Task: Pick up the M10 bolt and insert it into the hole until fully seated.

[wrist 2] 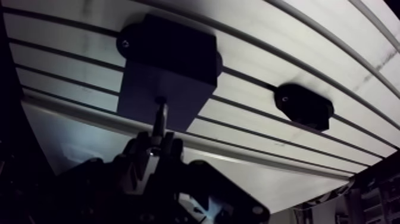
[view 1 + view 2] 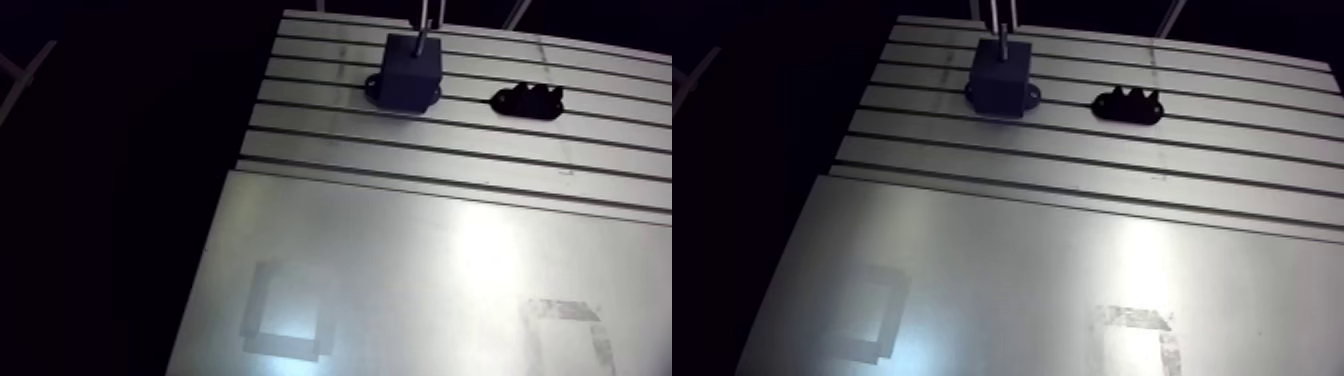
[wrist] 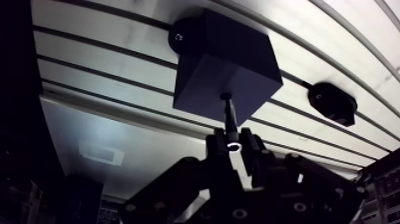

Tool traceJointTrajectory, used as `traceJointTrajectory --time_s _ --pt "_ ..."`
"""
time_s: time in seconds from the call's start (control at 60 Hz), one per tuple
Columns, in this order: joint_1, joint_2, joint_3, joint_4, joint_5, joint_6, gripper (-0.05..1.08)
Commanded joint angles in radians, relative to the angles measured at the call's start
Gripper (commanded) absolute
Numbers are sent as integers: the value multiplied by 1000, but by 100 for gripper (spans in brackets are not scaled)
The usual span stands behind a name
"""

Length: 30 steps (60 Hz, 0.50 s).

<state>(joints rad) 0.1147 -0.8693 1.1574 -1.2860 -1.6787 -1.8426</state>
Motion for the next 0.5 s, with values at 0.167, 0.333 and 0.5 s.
traceJointTrajectory --time_s 0.167,0.333,0.5 --pt "0 -3 4 -2 0 -1 108" --pt "0 -3 4 -3 0 -1 108" --pt "0 -3 4 -3 1 -1 108"
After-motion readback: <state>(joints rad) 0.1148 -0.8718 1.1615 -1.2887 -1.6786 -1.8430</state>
